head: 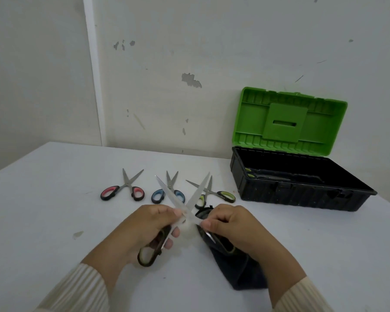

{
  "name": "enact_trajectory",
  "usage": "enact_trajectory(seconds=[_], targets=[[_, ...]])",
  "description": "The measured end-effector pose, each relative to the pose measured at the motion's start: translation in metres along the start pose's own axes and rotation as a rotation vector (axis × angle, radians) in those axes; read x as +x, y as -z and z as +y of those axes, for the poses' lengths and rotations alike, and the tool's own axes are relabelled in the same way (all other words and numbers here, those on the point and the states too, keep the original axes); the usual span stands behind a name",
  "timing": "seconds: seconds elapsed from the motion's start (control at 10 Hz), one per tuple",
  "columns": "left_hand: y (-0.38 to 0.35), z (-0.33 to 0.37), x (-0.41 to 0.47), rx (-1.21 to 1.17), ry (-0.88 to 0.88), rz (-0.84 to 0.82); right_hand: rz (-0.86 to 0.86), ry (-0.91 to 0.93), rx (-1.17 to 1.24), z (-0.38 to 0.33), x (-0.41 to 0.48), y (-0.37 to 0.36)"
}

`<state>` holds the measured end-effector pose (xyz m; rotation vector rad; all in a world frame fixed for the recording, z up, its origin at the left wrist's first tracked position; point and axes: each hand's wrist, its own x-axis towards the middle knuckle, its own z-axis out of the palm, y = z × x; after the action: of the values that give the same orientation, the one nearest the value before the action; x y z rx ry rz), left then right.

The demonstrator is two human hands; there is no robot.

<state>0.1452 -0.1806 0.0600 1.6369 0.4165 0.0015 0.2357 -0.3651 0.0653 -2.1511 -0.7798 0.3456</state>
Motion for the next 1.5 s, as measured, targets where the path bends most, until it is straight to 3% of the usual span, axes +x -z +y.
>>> enact_trajectory(seconds=[0.1, 0.2, 0.3, 0.5, 0.6, 0.7, 0.8, 1.0, 1.1, 1.2, 1.3, 1.4, 1.5], targets=[[0.012, 0.003, 0.002, -0.398, 0.112, -0.07, 0.128, -0.058, 0.165, 0.004, 0.001, 0.001], [0.011, -0.002, 0.01, -0.791, 0.103, -0.081, 0.206, -0.074, 0.247, 0.002, 0.002, -0.002], [-0.006, -0.009, 0.013, -0.848, 0.047, -0.097, 0.271, -0.026, 0.212, 0.001, 0.003, -0.011], [-0.038, -0.015, 0.01, -0.521, -0.012, -0.009, 0.216, 0.089, 0.058, 0.0, 0.008, -0.027], [-0.033, -0.014, 0.012, -0.549, -0.001, 0.083, 0.17, 0.04, 0.084, 0.002, 0.007, -0.021], [-0.028, -0.011, 0.013, -0.532, -0.026, 0.174, 0.256, -0.06, 0.183, 0.011, 0.008, -0.009], [-0.026, -0.011, 0.011, -0.446, -0.011, 0.2, 0.481, -0.086, 0.434, 0.023, 0.011, 0.009], [-0.029, -0.01, 0.003, -0.21, 0.013, -0.015, 0.661, 0.109, 0.65, 0.017, 0.005, 0.028], [-0.033, -0.012, -0.001, -0.106, -0.05, -0.073, 0.677, 0.287, 0.178, -0.003, 0.0, 0.014], [-0.038, -0.013, -0.001, -0.047, -0.107, -0.093, 0.412, 0.448, -0.231, -0.016, 0.001, -0.017], [-0.04, -0.013, -0.001, 0.01, -0.147, -0.063, 0.294, 0.429, -0.339, -0.014, 0.008, -0.022], [-0.041, -0.011, -0.001, -0.061, -0.142, -0.101, 0.459, 0.33, -0.37, -0.01, 0.01, -0.014], [-0.041, -0.012, -0.002, -0.017, -0.136, -0.095, 0.441, 0.435, -0.444, -0.017, 0.003, -0.028]])
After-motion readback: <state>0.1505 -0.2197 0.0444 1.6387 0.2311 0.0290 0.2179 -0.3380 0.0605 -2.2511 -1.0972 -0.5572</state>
